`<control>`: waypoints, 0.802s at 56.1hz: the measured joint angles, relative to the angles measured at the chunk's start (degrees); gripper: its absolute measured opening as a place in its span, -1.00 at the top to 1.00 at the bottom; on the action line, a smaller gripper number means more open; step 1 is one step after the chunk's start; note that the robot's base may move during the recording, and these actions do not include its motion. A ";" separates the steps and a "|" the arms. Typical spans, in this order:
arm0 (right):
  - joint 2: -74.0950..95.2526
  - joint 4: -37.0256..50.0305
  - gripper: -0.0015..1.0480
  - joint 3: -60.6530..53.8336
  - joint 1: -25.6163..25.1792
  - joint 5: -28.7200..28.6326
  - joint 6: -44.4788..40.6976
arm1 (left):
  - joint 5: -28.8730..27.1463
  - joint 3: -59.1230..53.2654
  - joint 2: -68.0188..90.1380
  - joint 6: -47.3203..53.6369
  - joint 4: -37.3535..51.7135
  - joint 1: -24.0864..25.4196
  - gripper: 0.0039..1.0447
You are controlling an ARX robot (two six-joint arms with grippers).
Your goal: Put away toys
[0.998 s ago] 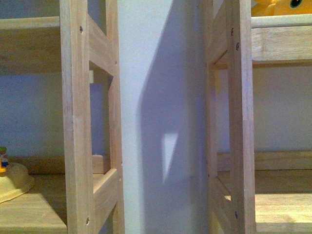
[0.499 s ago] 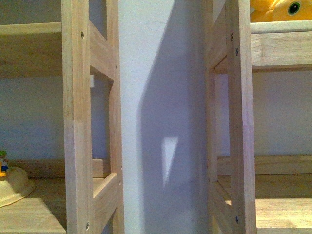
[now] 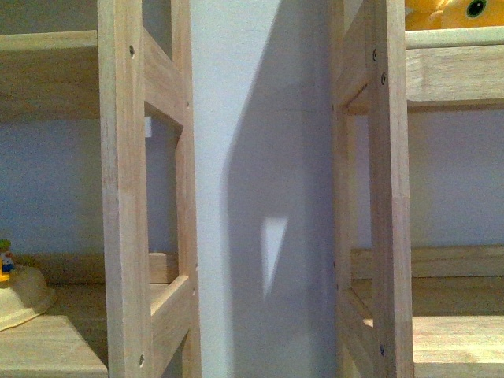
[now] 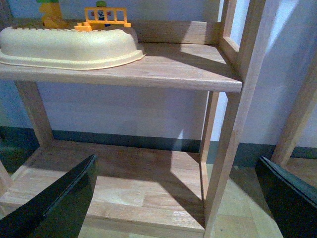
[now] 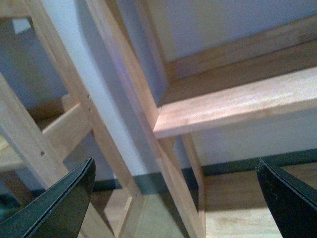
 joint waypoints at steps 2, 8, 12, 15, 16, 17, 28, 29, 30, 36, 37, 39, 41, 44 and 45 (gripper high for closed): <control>-0.04 -0.09 -0.87 -0.76 0.24 -0.02 -0.37 | 0.00 0.00 0.00 0.00 0.00 0.00 -0.88; 0.42 -0.09 -0.87 -2.40 0.35 -0.02 -1.33 | 0.00 0.00 0.00 0.00 0.00 0.00 -0.88; 0.48 -0.09 -0.87 -2.60 0.35 -0.02 -1.79 | 0.00 0.00 0.00 0.00 0.00 0.00 -0.88; 0.48 -0.09 -0.87 -2.60 0.35 -0.02 -1.95 | 0.00 0.00 0.00 0.00 0.00 0.00 -0.88; 0.46 -0.15 -0.87 -2.60 0.33 0.09 -2.19 | 0.00 0.00 0.00 0.00 0.00 0.00 -0.88; 0.35 -0.44 -0.86 -2.58 0.20 0.39 -2.71 | 0.00 0.00 0.00 0.00 0.00 0.00 -0.88; -2.95 -5.81 -0.26 -2.43 -1.92 2.73 -14.97 | 0.02 0.00 0.00 0.00 0.00 0.00 -0.88; -3.06 -5.81 -0.19 -2.43 -1.92 2.73 -15.69 | 0.02 0.00 0.00 0.00 0.00 0.00 -0.88; -3.15 -5.81 -0.13 -2.43 -1.95 2.73 -16.13 | -0.02 0.00 0.00 0.00 0.00 0.00 -0.88; -5.22 -5.84 0.27 -4.17 -1.99 2.75 -17.44 | 0.00 0.00 0.00 0.00 0.00 0.00 -0.88; -5.22 -5.81 0.30 -4.17 -1.99 2.75 -17.49 | 0.02 0.00 0.00 0.00 0.00 0.00 -0.88; -5.22 -5.81 0.40 -4.17 -2.01 2.75 -17.66 | 0.02 0.00 0.00 0.00 0.00 0.00 -0.88; -5.35 -5.79 0.53 -4.17 -2.01 2.75 -17.84 | 0.00 0.00 0.00 0.00 0.00 0.00 -0.88; -5.38 -5.81 0.71 -4.17 -2.01 2.75 -18.10 | 0.00 0.00 0.00 0.00 0.00 0.00 -0.88; -5.38 -5.81 0.73 -4.17 -2.01 2.73 -18.16 | -0.02 0.00 0.00 0.00 0.00 0.00 -0.88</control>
